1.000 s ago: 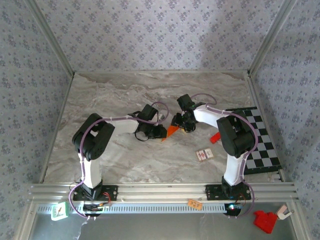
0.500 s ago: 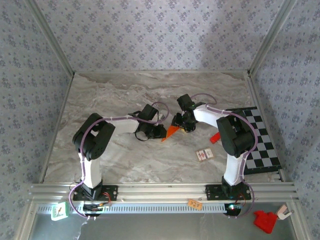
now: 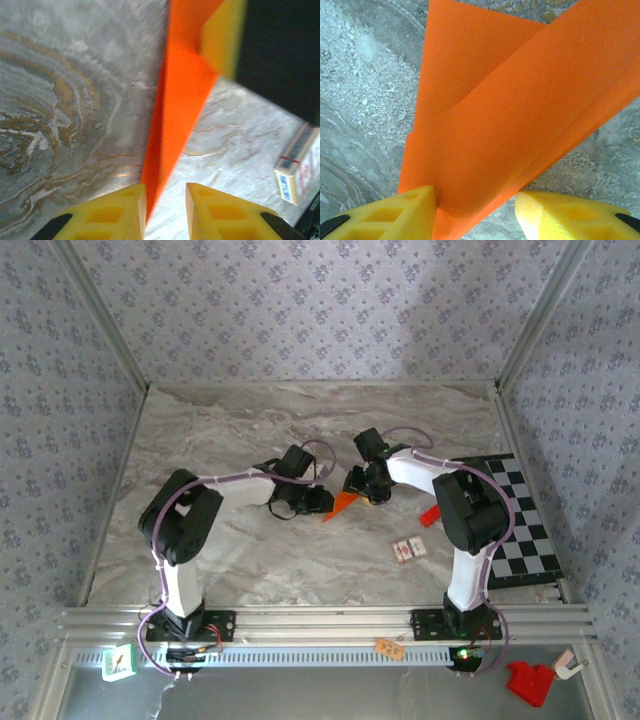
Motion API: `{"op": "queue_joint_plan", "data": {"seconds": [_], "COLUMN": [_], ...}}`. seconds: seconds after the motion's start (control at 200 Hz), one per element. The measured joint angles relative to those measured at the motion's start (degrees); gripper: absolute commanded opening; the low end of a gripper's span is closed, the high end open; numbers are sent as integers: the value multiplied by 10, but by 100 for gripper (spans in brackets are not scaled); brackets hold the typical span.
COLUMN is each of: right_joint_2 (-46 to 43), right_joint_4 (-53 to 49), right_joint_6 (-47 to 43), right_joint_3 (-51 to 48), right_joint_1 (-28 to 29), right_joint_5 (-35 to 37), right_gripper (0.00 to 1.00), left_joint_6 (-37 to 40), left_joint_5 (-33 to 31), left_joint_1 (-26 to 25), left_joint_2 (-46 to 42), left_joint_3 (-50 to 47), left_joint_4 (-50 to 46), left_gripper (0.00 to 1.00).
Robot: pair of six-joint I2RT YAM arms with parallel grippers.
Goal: Fold a paper plane with a square sheet of paper (pick it up from the middle)
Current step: Fold the wing for the fifth time at the center of the table.
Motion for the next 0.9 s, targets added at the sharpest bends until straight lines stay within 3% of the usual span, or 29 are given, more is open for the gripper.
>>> {"op": "queue_joint_plan", "data": {"seconds": [0.155, 0.405, 0.9], "right_joint_2": [0, 0, 1], "right_joint_4": [0, 0, 0], "right_joint_6": [0, 0, 0], "right_joint_3": [0, 0, -1], "right_joint_1": [0, 0, 0], "right_joint_5": [0, 0, 0], "right_gripper": [53, 53, 52], "left_joint_6": [-9, -19, -19], "left_joint_5": [2, 30, 43], "left_joint_1": [-1, -9, -14], "left_joint_2": [-35, -11, 55], "left_joint_3": [0, 0, 27], "left_joint_4": [23, 47, 44], "left_gripper": [19, 9, 7]}}
